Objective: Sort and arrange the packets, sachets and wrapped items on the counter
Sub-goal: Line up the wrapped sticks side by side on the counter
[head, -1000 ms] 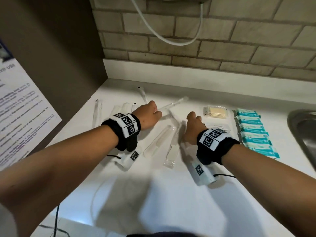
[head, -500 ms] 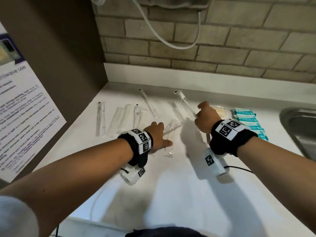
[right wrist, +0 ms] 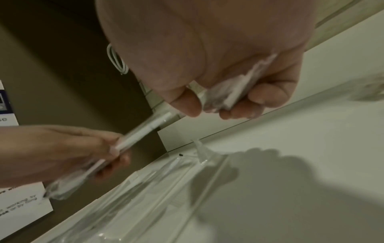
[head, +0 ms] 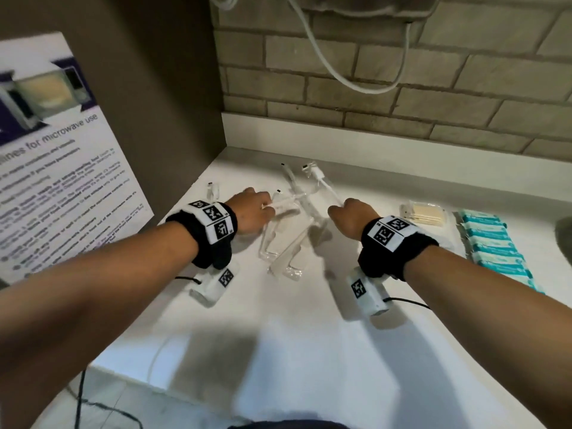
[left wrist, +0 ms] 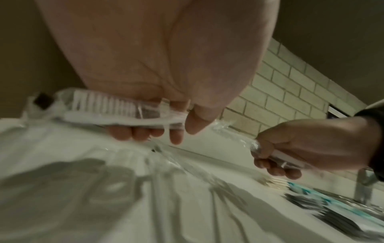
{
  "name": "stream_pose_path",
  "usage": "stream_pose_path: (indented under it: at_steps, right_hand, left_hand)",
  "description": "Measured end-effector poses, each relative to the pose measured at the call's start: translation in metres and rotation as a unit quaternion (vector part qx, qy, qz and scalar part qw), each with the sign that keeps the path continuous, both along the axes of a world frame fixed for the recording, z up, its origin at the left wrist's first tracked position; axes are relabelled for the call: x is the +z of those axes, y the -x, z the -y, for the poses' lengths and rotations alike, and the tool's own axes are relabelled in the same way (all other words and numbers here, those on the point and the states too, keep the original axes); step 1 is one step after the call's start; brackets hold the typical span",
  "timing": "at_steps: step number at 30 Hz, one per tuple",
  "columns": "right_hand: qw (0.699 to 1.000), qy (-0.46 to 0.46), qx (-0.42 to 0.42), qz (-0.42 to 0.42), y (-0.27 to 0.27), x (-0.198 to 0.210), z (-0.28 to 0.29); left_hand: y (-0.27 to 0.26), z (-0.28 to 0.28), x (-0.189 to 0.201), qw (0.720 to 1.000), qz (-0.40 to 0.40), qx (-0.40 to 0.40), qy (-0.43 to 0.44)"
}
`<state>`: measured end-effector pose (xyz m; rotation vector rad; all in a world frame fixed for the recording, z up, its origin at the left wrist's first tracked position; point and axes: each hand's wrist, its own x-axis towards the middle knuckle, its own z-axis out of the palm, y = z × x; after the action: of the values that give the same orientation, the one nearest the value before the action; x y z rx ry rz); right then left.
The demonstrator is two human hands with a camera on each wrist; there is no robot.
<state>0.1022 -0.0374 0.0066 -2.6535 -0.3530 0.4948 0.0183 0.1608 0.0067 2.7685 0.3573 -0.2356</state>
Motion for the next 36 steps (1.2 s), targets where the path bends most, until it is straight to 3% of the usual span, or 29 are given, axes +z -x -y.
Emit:
stream_pose_path:
  at_steps: [5,9,11,16,20,24,29,36]
  right_hand:
    - [0.999,0.025,0.044,0.01,-0.02,-0.005,-0.041]
    - [0.999,0.028,0.04,0.009,-0.037,-0.014,-0.067]
    - [1.0,0.015,0.022,-0.003,-0.046,-0.019,-0.078]
    - [0.999,0.034,-0.021,0.003,-0.06,-0.031,-0.099]
    - [0.998,0.063,-0.009,-0.029,-0.072,-0.033,-0.105]
    - [0.995,0.085,0.043,-0.008,-0.08,-0.027,-0.112]
    - [0.998,-0.026,0.029,0.042,-0.075,-0.023,-0.122]
    - [0.986,0.066,0.133,-0.07,-0.039,-0.039,-0.132]
  left_hand:
    - [0.005,-0.037,0.022,0.99,0.133,0.039,-0.03]
    - [0.009,-0.05,0.032,0.982,0.16,0.054,0.084]
    - [0.009,-0.058,0.027,0.979,0.151,0.072,0.118]
    - [0.008,-0.08,0.003,0.986,0.059,0.128,0.087]
    - [0.007,-0.094,-0.017,0.981,0.003,0.186,0.049]
    - [0.004,-0.095,-0.026,0.981,-0.03,0.193,0.008]
    - [-0.002,-0.098,-0.026,0.978,-0.009,0.209,-0.01]
    - [-0.008,-0.099,-0.019,0.958,0.105,0.251,0.09]
